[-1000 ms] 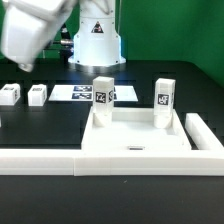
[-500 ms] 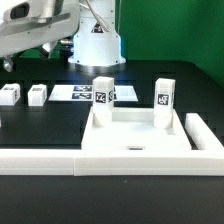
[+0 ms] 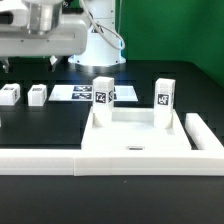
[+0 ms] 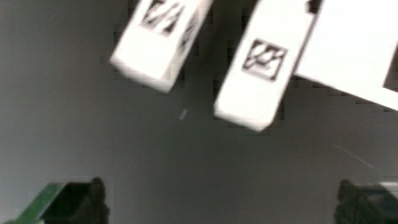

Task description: Assemble square table

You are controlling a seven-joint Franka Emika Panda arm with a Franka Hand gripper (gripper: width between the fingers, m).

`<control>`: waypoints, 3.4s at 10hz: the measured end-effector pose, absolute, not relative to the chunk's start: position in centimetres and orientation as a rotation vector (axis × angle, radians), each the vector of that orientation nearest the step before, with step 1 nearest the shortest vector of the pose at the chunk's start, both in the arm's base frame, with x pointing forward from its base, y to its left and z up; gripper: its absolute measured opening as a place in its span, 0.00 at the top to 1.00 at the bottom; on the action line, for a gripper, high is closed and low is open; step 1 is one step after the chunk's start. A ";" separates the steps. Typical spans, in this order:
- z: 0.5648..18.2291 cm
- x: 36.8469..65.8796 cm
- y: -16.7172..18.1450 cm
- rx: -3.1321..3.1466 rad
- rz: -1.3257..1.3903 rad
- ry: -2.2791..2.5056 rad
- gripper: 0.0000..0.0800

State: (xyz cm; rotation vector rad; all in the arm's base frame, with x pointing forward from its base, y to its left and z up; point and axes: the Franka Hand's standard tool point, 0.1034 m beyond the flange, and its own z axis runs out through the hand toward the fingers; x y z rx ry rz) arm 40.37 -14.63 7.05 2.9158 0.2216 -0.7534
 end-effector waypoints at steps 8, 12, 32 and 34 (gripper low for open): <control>4.4 37.6 -14.5 2.952 -1.069 -0.046 0.19; 2.9 37.1 -13.7 2.940 -1.107 0.016 0.19; 4.1 38.9 -12.6 2.935 -1.148 0.190 0.64; 8.0 40.7 -12.5 2.957 -1.082 0.215 0.64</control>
Offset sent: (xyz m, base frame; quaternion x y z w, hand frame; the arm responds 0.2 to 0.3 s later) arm 0.0000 0.0000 0.0000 0.0000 0.0000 0.0650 0.9979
